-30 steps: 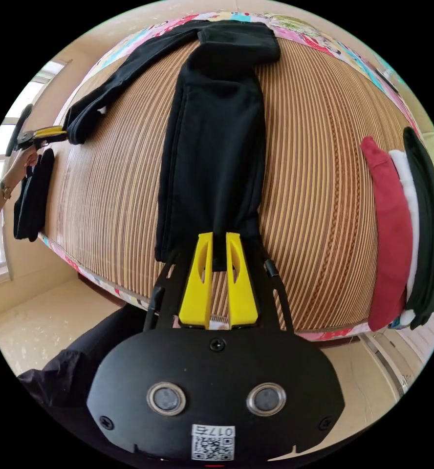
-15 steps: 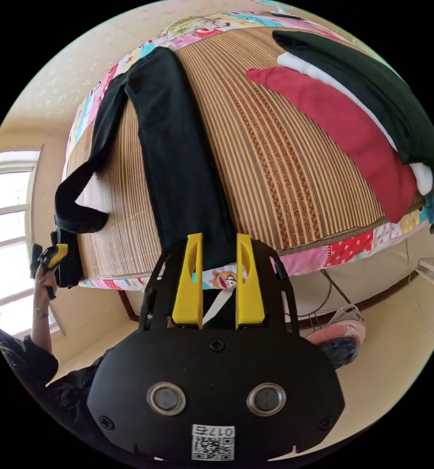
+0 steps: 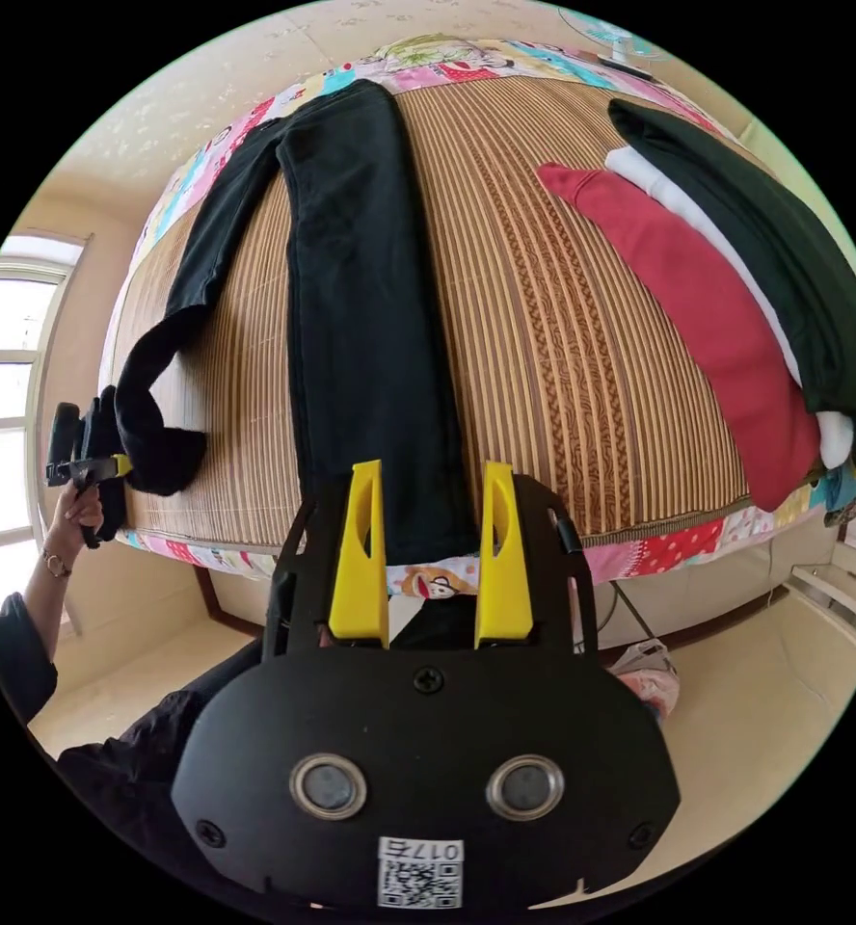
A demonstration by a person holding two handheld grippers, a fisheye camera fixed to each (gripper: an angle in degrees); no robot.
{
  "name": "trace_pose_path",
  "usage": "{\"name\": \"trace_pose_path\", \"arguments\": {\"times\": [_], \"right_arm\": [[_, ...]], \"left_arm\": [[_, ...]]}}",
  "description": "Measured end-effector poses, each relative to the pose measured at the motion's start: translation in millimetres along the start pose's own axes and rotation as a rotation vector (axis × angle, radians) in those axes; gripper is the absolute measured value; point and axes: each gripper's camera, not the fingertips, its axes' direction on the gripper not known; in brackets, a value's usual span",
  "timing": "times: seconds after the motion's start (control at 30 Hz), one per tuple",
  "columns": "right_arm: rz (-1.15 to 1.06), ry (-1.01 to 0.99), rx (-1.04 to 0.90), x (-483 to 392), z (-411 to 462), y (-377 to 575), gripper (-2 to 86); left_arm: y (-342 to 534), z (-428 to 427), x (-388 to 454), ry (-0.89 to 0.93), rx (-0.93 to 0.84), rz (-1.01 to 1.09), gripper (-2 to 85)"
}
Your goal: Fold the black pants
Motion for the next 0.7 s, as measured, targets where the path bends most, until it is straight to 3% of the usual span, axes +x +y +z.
{"name": "trace_pose_path", "arguments": {"times": [0.07, 0.13, 0.23, 0.33, 0.5, 0.57, 0.63, 0.7], "right_arm": [[-0.022, -0.059, -0.038, 12.6, 4.6, 9.0, 10.8], [-0.062, -0.138, -0.053, 19.7, -0.9, 19.2, 8.2], [-0.058, -0.141, -0.038, 24.3, -29.7, 39.9, 5.8], [-0.161, -0.126, 0.039, -1.8, -82.4, 58.5, 4.9], [-0.470, -0.227, 0.030, -76.8, -127.2, 58.6, 4.7], [-0.567, -0.266, 0.004, -91.7, -128.5, 54.2, 4.9], [-0.655, -0.307, -0.032, -95.6, -130.9, 46.7, 5.2], [-0.830, -0.338, -0.178, -86.9, -129.2, 24.6, 6.2]], "left_arm": [[56.4, -4.2, -18.1, 0.052, 0.193, -0.136, 2.9], [89.6, -2.5, -35.7, 0.104, 0.250, -0.298, 3.6], [124.4, -9.7, -24.7, -0.107, 0.317, -0.429, 8.0], [110.9, -18.6, 39.1, -0.235, 0.439, -0.267, 14.0], [22.3, 50.2, 153.5, -0.116, 0.271, 0.116, 17.1], [-6.4, 85.8, 194.8, -0.241, 0.238, 0.246, 17.8], [-24.5, 120.4, 205.8, -0.365, 0.173, 0.274, 17.0], [-35.4, 154.0, 199.7, -0.332, 0.077, 0.276, 5.7]]}}
